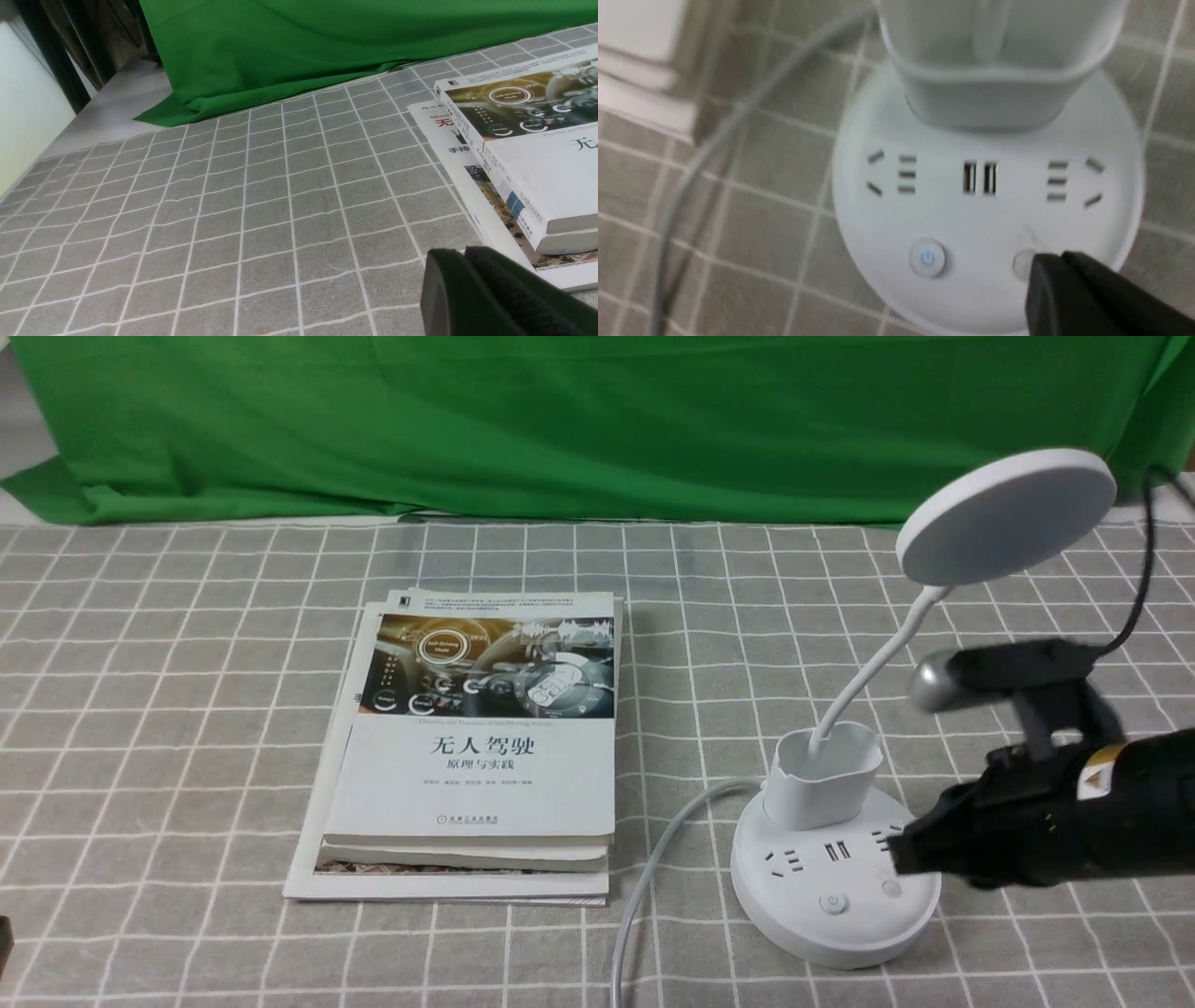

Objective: Turn off the desk lamp on the grey coffee tablecloth by hand.

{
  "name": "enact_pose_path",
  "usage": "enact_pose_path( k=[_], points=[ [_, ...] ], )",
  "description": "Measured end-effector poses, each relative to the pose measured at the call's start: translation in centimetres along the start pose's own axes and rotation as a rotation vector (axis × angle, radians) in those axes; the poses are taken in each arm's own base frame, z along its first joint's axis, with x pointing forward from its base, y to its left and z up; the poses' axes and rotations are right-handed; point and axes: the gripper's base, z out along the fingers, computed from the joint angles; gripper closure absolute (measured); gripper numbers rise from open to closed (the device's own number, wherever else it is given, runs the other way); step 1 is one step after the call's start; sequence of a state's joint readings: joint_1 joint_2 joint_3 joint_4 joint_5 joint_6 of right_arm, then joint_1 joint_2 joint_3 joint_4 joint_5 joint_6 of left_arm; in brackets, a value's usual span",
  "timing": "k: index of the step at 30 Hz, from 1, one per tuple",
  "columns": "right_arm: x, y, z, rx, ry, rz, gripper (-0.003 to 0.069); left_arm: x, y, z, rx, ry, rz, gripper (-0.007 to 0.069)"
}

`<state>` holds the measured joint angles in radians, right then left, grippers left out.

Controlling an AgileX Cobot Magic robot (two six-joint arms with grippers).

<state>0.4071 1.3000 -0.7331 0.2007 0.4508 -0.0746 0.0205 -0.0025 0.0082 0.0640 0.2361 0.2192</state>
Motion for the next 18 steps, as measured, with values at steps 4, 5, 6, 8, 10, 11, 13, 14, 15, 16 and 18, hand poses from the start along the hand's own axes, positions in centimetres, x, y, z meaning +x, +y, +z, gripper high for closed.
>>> enact_pose_path(
  k=[4, 5, 6, 8, 10, 11, 13, 14, 15, 16, 18],
  points=[
    [-1.5, -1.4, -6.2, 0.068, -0.218, 0.016, 0.0624, 0.0, 0.0, 0.0, 0.000, 0.000, 0.000, 0.0604],
    [-1.5, -1.8, -7.4, 0.086, -0.255, 0.022, 0.0624, 0.0, 0.0, 0.0, 0.000, 0.000, 0.000, 0.0604],
    [-1.3, -2.4, -8.8, 0.123, -0.298, 0.028, 0.0624, 0.0, 0.0, 0.0, 0.000, 0.000, 0.000, 0.0604],
    [-0.8, -3.5, -11.5, 0.209, -0.383, 0.039, 0.0624, 0.0, 0.0, 0.0, 0.000, 0.000, 0.000, 0.0604],
    [0.0, -4.0, -13.2, 0.258, -0.470, 0.041, 0.0625, 0.0, 0.0, 0.0, 0.000, 0.000, 0.000, 0.0604],
    [0.6, -4.0, -14.1, 0.278, -0.534, 0.040, 0.0625, 0.0, 0.0, 0.0, 0.000, 0.000, 0.000, 0.0604],
    [1.9, -3.8, -15.3, 0.295, -0.646, 0.030, 0.0625, 0.0, 0.0, 0.0, 0.000, 0.000, 0.000, 0.0604],
    [2.6, -3.7, -15.7, 0.298, -0.695, 0.025, 0.0625, 0.0, 0.0, 0.0, 0.000, 0.000, 0.000, 0.0604],
    [3.8, -3.4, -16.0, 0.301, -0.764, 0.016, 0.0625, 0.0, 0.0, 0.0, 0.000, 0.000, 0.000, 0.0604],
    [4.9, -3.3, -15.9, 0.301, -0.776, 0.014, 0.0625, 0.0, 0.0, 0.0, 0.000, 0.000, 0.000, 0.0604],
    [5.9, -3.4, -15.3, 0.300, -0.741, 0.022, 0.0625, 0.0, 0.0, 0.0, 0.000, 0.000, 0.000, 0.0604]
  ],
)
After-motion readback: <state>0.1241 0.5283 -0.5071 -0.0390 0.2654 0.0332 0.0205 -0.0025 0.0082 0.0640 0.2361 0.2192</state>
